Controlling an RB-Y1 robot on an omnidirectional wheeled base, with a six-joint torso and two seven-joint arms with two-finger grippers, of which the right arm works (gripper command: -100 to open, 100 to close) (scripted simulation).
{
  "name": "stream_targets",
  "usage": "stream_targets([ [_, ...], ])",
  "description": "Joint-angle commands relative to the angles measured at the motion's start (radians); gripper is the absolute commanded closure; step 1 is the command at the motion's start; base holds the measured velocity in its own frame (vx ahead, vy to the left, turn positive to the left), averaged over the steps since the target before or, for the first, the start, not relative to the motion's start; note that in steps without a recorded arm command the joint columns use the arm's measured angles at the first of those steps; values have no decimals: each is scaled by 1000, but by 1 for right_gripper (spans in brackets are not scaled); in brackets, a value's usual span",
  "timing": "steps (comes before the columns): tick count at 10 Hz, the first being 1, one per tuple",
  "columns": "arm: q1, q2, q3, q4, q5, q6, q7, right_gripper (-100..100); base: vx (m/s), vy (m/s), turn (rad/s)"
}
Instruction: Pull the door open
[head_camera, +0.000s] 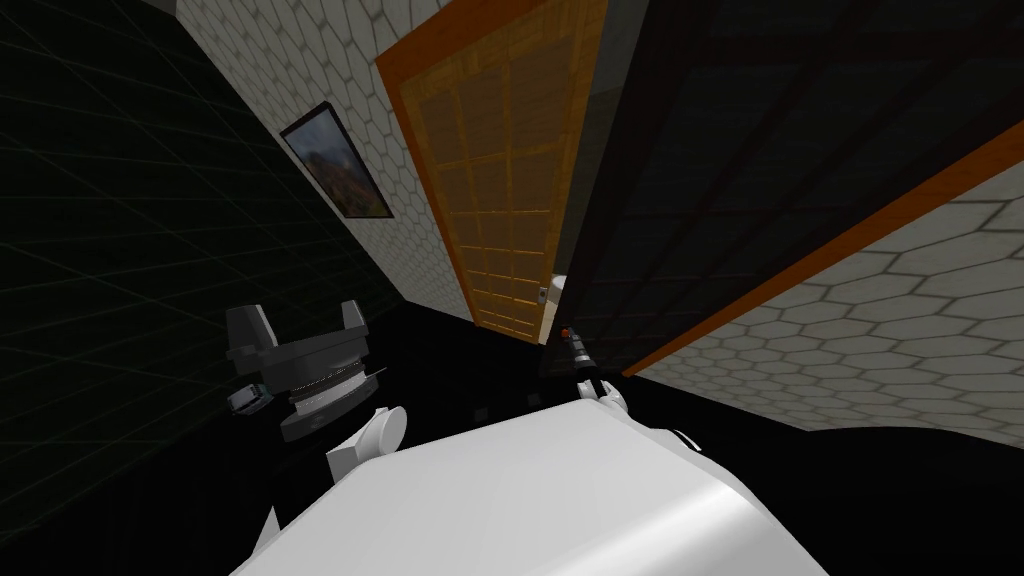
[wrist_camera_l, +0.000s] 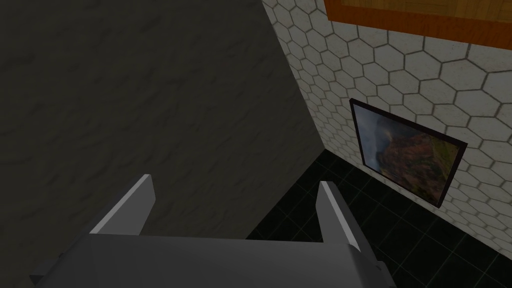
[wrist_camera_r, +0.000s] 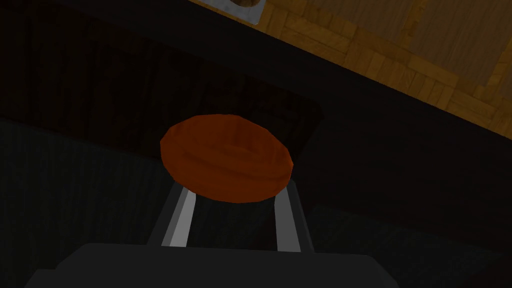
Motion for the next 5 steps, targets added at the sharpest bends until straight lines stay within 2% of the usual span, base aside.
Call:
stream_targets([
  [1,5,18,16,-31,4,14,-9,100,-11,-5,-13],
  [3,0,13,37,-27,-33,17,-77,100,-31,-21,65],
  [4,0,13,37,-27,-33,17,-92,100,-36,-20,33],
  [5,-2,10,48,-26,-52,18,-128,100,-34,-14,51],
])
